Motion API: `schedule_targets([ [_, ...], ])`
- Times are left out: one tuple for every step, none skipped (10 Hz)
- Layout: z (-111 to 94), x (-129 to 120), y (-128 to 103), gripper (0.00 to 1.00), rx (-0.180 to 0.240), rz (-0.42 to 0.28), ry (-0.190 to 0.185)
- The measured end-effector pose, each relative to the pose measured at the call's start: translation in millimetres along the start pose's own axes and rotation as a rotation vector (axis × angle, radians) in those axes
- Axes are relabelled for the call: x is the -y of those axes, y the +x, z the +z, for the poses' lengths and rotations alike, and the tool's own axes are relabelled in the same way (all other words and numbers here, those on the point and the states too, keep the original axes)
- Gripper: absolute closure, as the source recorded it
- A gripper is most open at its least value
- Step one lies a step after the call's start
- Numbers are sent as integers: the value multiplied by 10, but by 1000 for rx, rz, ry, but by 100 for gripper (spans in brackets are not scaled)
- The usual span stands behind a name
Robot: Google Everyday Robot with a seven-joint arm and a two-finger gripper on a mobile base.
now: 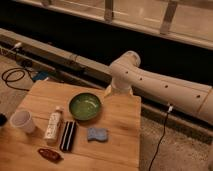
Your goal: Stand the bottle upright
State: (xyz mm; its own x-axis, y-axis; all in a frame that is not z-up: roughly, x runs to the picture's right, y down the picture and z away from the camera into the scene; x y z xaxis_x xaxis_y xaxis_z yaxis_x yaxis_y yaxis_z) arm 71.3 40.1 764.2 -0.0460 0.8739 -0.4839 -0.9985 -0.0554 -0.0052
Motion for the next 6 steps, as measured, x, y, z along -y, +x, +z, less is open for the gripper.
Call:
schedule_targets([
  [-1,16,4,20,-1,3,0],
  [-2,16,-2,20,1,3,-1],
  [-11,-23,-5,20,12,-6,-7],
  [-75,-110,20,20,32,-26,-22],
  [-126,-232,50,20,55,-47,-32],
  [-174,-432,81,20,75,-66,-47],
])
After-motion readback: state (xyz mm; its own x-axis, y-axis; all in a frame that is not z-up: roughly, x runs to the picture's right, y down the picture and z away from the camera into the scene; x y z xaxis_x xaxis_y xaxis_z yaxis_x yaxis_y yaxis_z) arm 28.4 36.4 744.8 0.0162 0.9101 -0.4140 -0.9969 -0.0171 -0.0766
